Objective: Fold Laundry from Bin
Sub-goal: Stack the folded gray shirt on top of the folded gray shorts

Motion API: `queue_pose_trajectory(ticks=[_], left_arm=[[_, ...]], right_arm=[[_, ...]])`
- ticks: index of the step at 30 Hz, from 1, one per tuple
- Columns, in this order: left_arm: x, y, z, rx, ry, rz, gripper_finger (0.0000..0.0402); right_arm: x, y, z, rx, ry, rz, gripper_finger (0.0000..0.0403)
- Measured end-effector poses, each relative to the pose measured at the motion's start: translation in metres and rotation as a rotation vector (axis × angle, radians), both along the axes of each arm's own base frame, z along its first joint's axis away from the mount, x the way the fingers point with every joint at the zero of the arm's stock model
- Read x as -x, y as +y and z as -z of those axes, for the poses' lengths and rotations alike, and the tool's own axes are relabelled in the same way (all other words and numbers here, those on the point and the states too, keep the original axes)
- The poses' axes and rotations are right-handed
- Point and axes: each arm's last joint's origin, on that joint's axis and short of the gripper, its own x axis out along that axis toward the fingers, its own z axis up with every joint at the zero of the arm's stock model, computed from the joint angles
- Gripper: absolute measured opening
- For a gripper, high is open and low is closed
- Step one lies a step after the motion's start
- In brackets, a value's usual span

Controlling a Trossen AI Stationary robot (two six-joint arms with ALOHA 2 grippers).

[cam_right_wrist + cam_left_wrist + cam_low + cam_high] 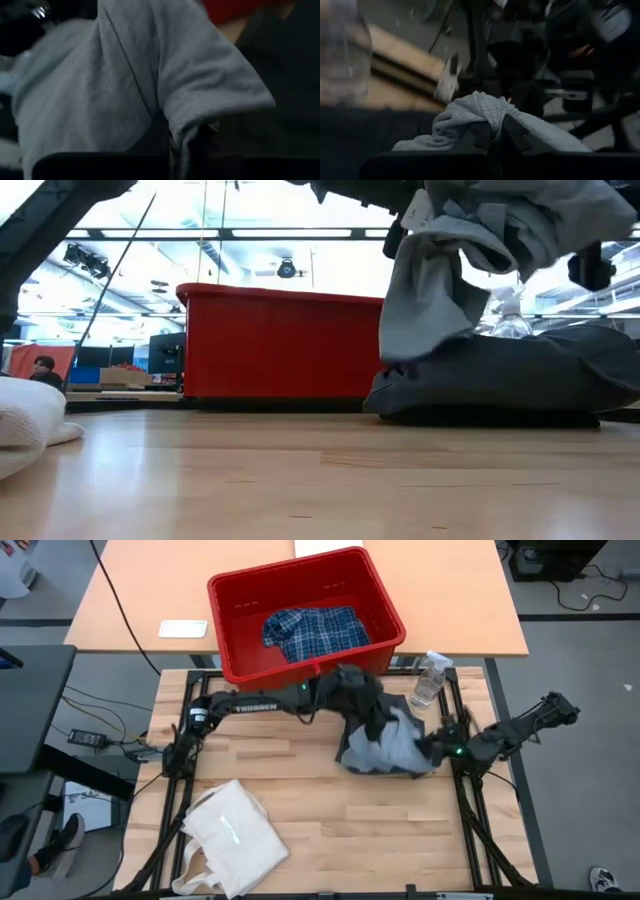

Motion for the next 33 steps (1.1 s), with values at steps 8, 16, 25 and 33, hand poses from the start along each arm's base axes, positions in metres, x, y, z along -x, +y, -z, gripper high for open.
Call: queue_pose_trajectory(ticks=[8, 16, 25, 33], left_arm=[[-0.001, 0.061, 0.000, -0.027, -0.172, -0.021, 0.0014], [-0.013, 0.092, 0.046, 0.074, -0.113, 0.074, 0.0014], [0.017, 0.119, 0.092, 0.033, 0.280, 0.106, 0.0014], [0.031, 0.126, 0.121, 0.042, 0.413, 0.103, 0.0034]], right_arm=[[0.029, -0.025, -0.040, 0.190, 0.031, 0.230, 0.0038], [0.012, -0.033, -0.027, 0.162, 0.295, 0.295, 0.0038], [-0.036, -0.043, 0.025, 0.064, 0.431, 0.362, 0.0038], [-0.058, -0.054, 0.068, -0.022, 0.456, 0.388, 0.0038]])
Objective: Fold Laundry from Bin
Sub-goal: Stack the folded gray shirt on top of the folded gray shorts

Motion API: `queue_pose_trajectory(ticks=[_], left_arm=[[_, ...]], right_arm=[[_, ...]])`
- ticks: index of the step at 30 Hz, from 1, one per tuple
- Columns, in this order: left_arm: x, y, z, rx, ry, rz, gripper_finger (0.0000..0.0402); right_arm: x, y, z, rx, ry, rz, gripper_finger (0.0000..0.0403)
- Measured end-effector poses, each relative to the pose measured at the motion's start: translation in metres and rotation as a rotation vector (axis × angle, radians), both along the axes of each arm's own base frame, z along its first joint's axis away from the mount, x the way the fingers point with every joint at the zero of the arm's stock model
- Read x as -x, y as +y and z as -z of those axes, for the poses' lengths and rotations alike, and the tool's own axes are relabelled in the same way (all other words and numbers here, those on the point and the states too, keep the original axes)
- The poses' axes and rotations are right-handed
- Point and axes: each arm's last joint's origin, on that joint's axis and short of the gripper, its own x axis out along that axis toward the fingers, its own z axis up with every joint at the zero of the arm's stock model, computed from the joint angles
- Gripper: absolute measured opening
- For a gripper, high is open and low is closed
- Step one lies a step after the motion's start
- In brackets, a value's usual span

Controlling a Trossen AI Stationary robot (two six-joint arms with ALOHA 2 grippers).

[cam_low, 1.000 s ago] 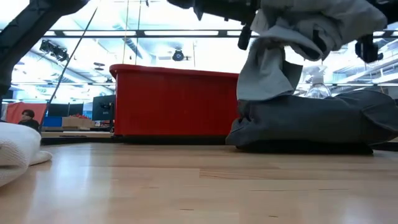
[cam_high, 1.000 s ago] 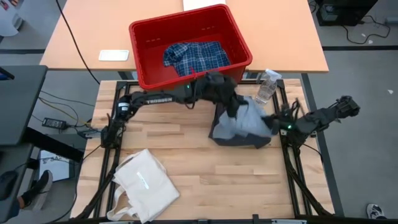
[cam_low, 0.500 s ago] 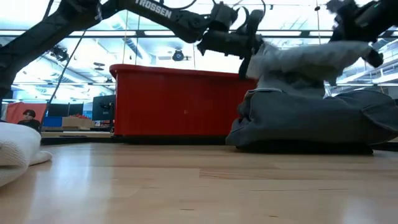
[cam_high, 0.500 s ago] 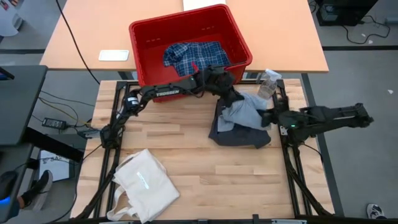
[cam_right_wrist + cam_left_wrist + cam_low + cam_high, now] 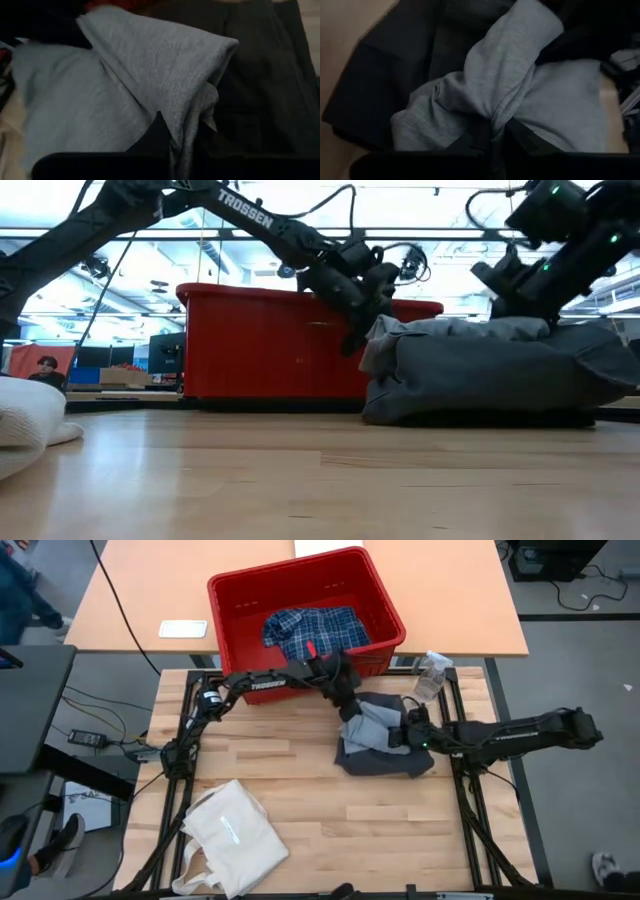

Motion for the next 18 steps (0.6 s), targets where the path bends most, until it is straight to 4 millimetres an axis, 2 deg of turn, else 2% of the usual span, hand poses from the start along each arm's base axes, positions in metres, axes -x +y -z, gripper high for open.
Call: queue_pose_trajectory(ticks=[3, 7, 10, 13, 18], left_arm=[[0.003, 0.001, 0.005, -0.010, 0.031, 0.008, 0.0049], [0.009, 0.002, 0.002, -0.026, 0.063, 0.016, 0.0072], [0.015, 0.002, -0.006, -0.021, 0.093, 0.013, 0.0093], [0.019, 0.002, -0.018, -0.017, 0.093, 0.004, 0.0114], [0.013, -0.016, -0.044, -0.006, -0.014, 0.019, 0.0129]], right_arm=[[-0.004, -0.001, 0.006, -0.051, 0.004, -0.024, 0.0044], [-0.005, 0.000, -0.001, -0.095, -0.001, -0.050, 0.0124], [-0.002, 0.000, -0.015, -0.085, -0.010, -0.041, 0.0190], [0.006, -0.003, -0.031, -0.064, 0.006, -0.003, 0.0236], [0.018, -0.007, -0.063, 0.004, 0.025, 0.048, 0.0262]])
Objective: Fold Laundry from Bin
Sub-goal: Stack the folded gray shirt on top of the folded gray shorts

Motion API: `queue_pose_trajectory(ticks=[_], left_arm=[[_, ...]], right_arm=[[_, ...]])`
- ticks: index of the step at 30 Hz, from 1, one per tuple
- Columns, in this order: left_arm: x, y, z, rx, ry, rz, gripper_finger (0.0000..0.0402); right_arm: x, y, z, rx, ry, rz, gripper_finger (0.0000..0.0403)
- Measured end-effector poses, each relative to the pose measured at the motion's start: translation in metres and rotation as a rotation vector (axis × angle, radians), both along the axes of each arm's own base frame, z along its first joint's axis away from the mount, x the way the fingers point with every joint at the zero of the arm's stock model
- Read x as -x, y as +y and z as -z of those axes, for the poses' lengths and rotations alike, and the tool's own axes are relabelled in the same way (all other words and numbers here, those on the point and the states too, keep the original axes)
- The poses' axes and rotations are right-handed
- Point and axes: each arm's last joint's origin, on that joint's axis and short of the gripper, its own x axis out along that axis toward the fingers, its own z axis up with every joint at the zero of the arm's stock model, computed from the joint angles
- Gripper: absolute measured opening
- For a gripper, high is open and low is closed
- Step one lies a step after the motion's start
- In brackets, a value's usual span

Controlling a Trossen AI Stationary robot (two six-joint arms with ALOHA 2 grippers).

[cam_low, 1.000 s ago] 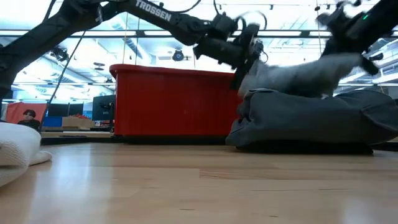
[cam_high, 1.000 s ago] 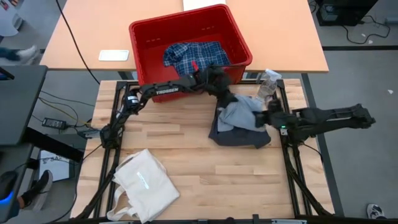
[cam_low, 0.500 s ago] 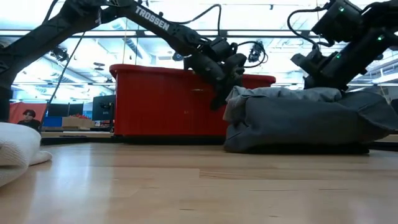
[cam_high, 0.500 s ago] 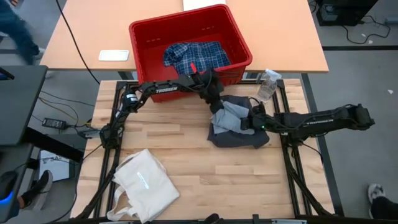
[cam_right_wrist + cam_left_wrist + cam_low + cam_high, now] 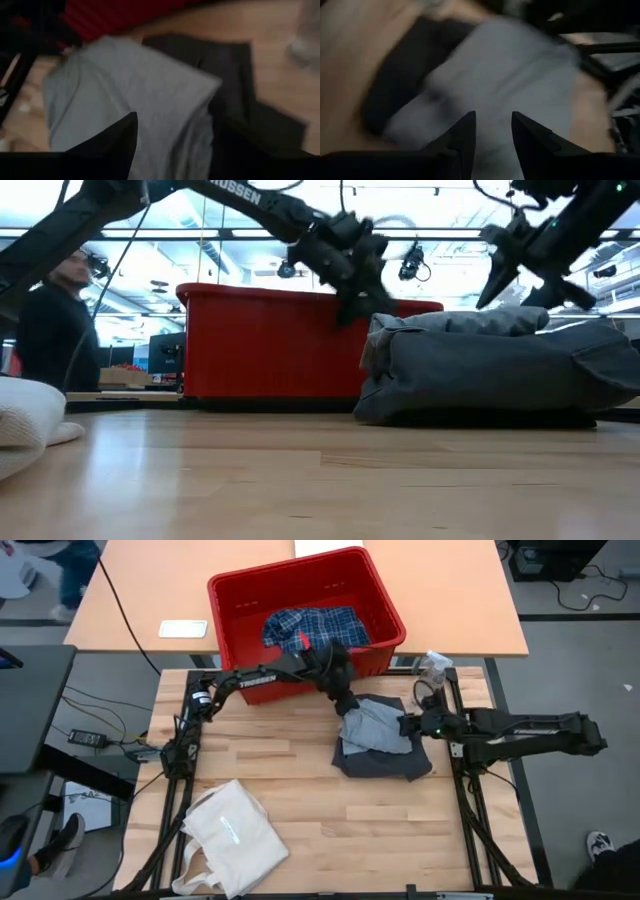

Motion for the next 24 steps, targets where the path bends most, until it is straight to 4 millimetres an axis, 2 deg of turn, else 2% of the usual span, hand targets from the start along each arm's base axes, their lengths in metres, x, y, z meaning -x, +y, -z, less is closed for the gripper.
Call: queue_pose_trajectory(ticks=[4, 7, 9, 12, 16, 20, 24], left_arm=[[-0.018, -0.031, -0.007, -0.020, -0.093, 0.078, 0.0129], [-0.030, -0.048, 0.003, -0.049, -0.095, 0.099, 0.0129], [-0.035, -0.053, 0.019, -0.045, -0.046, 0.096, 0.0129], [-0.038, -0.052, 0.037, -0.030, 0.019, 0.063, 0.0129], [-0.038, -0.050, 0.039, -0.038, 0.036, 0.020, 0.0129], [-0.041, -0.053, 0.048, -0.058, 0.077, -0.007, 0.0129], [-0.049, -0.058, 0.062, -0.016, 0.094, -0.091, 0.0129]], right_arm=[[0.008, -0.002, -0.025, 0.124, 0.026, 0.025, 0.0257], [0.005, -0.002, -0.033, 0.198, 0.017, -0.034, 0.0250], [-0.002, -0.002, -0.031, 0.218, -0.004, -0.128, 0.0246], [-0.012, -0.002, -0.008, 0.196, 0.015, -0.218, 0.0238], [-0.019, -0.002, 0.030, 0.158, 0.016, -0.255, 0.0221], [-0.015, -0.002, 0.068, 0.101, 0.090, -0.264, 0.0202], [-0.008, -0.002, 0.085, 0.093, 0.119, -0.267, 0.0192]])
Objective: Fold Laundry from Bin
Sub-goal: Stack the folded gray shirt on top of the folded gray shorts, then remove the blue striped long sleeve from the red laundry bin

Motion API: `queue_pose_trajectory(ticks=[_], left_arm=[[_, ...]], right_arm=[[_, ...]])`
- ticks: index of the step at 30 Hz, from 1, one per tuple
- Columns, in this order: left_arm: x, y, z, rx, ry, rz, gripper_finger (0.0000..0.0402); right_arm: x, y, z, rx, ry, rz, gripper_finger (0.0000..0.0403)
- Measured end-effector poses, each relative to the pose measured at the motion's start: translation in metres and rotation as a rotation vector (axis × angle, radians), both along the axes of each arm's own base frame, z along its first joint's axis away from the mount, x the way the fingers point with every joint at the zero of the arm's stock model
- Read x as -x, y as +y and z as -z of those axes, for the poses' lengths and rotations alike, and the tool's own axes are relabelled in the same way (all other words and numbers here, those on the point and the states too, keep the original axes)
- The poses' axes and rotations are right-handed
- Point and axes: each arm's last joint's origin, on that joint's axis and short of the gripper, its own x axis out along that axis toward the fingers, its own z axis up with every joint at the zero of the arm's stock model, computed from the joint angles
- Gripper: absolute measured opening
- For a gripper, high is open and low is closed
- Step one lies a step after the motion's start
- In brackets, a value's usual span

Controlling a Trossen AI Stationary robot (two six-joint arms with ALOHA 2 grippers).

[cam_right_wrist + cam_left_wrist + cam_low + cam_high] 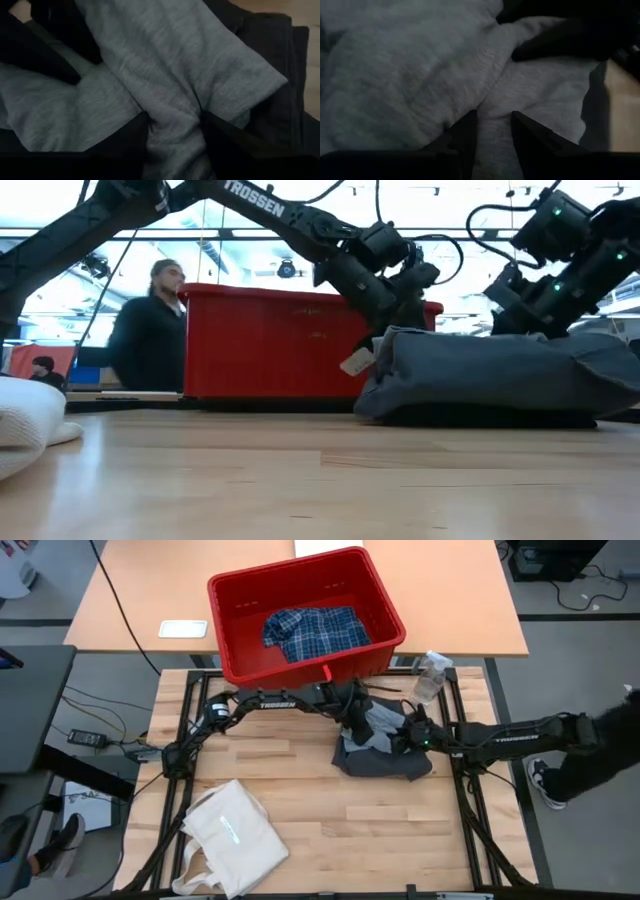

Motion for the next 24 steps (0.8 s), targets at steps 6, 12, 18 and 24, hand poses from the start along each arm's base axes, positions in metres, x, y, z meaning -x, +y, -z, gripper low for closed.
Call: queue_pose_trajectory(ticks=[6, 12, 18, 24], left_arm=[[0.008, -0.014, -0.028, 0.008, -0.007, -0.017, 0.0130], [0.034, -0.018, -0.080, -0.086, -0.035, 0.008, 0.0130], [0.069, -0.012, -0.141, -0.141, -0.135, -0.072, 0.0130], [0.121, 0.024, -0.196, -0.354, -0.201, -0.316, 0.0130]], right_arm=[[0.000, 0.006, -0.026, -0.001, -0.097, -0.103, 0.0191], [0.001, 0.008, -0.071, 0.068, -0.213, -0.234, 0.0191], [0.001, 0.008, -0.120, 0.207, -0.339, -0.332, 0.0191], [-0.017, -0.008, -0.162, 0.521, -0.368, -0.378, 0.0190]])
